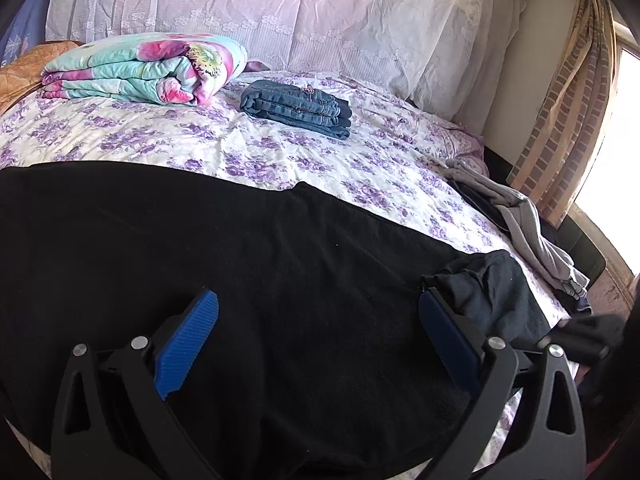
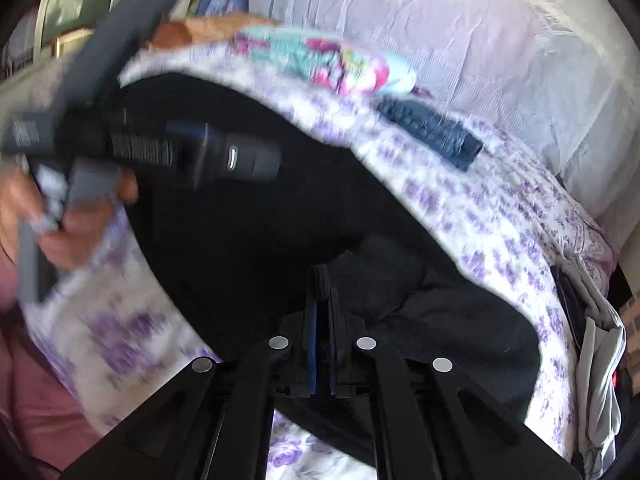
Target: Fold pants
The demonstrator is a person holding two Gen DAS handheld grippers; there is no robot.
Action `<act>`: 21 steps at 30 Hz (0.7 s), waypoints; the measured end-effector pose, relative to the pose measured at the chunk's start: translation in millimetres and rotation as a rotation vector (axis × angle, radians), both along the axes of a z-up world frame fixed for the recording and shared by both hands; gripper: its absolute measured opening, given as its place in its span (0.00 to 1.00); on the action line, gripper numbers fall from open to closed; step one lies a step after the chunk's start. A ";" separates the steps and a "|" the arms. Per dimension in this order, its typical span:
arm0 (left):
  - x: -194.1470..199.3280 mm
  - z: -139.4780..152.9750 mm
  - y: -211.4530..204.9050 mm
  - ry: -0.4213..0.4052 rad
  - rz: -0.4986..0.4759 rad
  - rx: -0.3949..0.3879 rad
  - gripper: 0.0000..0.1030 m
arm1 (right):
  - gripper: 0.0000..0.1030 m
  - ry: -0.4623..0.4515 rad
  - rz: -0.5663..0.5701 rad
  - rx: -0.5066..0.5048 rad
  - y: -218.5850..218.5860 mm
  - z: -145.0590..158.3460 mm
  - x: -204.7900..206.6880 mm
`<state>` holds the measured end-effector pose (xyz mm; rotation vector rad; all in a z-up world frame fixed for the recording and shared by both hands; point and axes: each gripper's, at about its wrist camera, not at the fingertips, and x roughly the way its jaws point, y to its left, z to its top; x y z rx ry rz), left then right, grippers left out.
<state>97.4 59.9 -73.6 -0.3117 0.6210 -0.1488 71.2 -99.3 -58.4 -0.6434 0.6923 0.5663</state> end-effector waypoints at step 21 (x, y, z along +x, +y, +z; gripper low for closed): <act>34.5 25.8 -150.2 0.068 -0.490 -0.027 0.53 | 0.25 0.171 -0.544 0.642 -192.3 42.5 85.7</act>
